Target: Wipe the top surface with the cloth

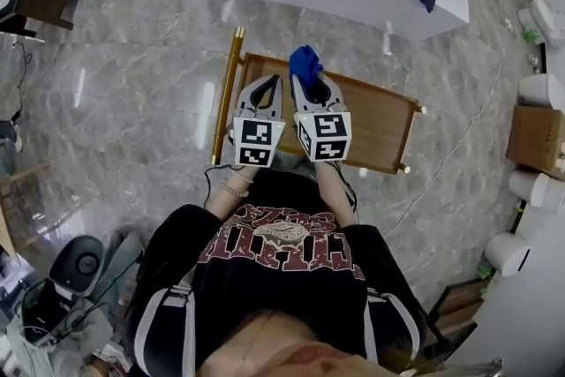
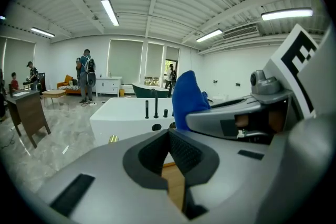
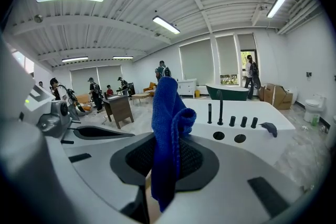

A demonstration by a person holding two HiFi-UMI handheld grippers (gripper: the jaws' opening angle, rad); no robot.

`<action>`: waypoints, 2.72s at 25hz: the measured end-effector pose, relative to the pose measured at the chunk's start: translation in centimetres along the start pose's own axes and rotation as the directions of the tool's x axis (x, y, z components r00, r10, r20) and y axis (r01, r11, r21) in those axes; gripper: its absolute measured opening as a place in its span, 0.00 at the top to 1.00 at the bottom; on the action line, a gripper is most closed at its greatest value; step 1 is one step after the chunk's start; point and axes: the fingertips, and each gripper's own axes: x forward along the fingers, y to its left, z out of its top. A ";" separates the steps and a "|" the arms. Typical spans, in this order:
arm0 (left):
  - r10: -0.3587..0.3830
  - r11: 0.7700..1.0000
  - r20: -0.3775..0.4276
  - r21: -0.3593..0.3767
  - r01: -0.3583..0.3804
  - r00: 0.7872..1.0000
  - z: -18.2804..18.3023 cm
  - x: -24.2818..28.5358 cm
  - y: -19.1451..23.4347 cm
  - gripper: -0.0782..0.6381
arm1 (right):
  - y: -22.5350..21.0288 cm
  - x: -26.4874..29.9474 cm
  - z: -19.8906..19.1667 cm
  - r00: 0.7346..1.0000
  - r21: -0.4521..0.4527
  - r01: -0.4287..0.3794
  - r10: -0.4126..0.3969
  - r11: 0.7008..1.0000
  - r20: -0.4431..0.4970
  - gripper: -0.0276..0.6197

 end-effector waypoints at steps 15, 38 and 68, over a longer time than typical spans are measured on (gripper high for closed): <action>-0.009 0.998 -0.270 -0.060 -0.007 0.963 -13.2 4.4 4.4 0.82 | 0.5 8.4 -8.6 0.976 0.034 -0.029 0.035 0.999 -0.215 0.82; -0.092 0.985 -0.477 -0.170 0.011 0.874 -24.7 5.7 4.8 0.82 | 6.0 19.5 -17.7 0.864 0.014 -0.213 0.195 0.977 -0.464 0.82; -0.021 0.995 -0.456 -0.096 -0.026 0.890 -26.6 7.0 4.8 0.82 | 5.2 21.7 -19.8 0.870 -0.036 -0.176 0.139 0.984 -0.473 0.82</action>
